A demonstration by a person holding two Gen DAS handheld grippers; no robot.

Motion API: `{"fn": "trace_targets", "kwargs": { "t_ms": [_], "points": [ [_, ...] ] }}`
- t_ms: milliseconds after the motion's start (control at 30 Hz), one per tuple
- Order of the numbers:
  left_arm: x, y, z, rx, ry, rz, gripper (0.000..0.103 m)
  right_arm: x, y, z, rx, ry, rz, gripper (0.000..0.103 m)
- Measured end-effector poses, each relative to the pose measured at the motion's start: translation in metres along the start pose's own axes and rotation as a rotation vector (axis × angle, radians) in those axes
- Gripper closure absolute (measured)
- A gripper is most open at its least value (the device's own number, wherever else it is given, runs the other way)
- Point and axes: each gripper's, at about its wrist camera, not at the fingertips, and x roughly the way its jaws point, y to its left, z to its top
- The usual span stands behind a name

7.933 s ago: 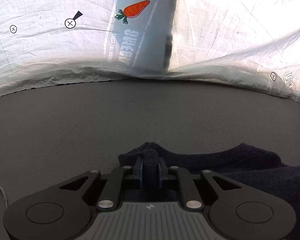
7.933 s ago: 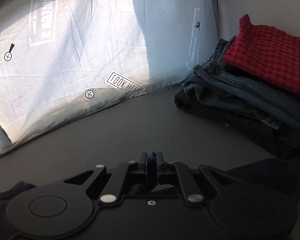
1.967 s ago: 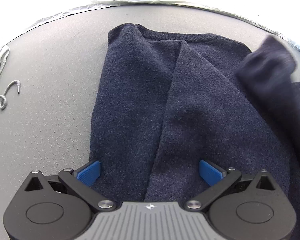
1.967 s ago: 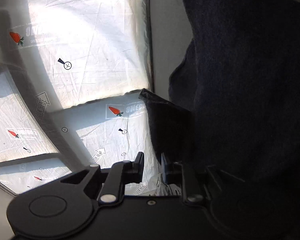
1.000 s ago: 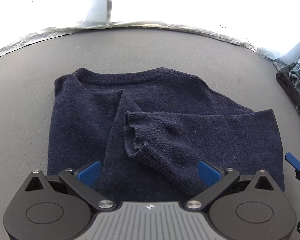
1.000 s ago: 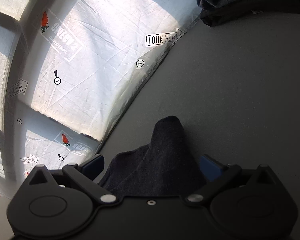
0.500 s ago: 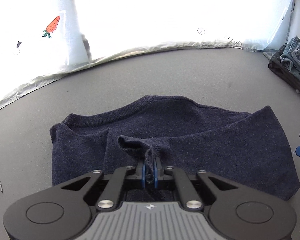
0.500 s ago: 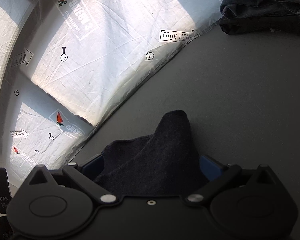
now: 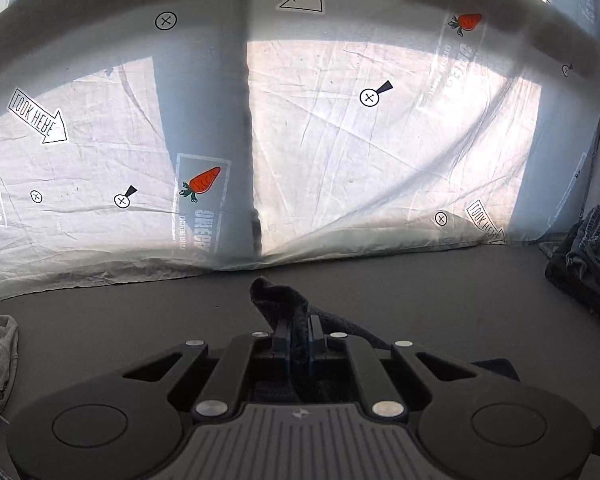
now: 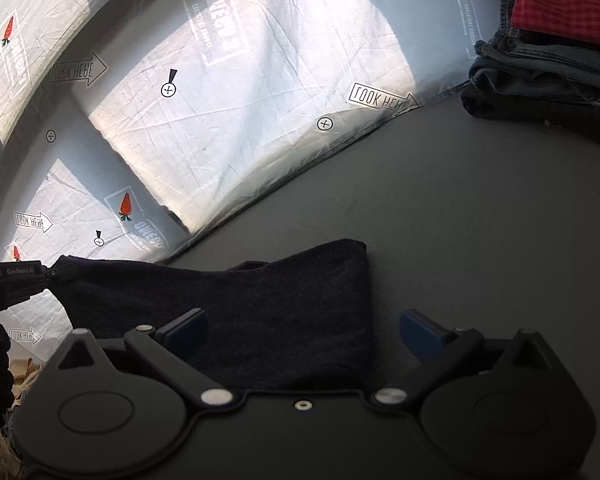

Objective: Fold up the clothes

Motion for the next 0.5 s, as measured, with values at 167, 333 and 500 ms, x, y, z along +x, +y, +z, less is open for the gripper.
{"fn": "trace_targets", "kwargs": {
  "t_ms": [167, 333, 500],
  "points": [
    [-0.025, 0.056, 0.035, -0.075, -0.102, 0.014, 0.095, -0.005, 0.03, -0.02, -0.024, 0.025, -0.02, 0.0],
    [-0.042, 0.12, 0.06, -0.17, -0.192, 0.047, 0.095, -0.005, 0.067, -0.034, -0.066, 0.035, -0.028, 0.0],
    [-0.039, 0.187, 0.054, -0.207, -0.219, 0.199, 0.096, 0.001, 0.095, -0.047, -0.084, 0.067, -0.027, 0.0]
  ]
}}
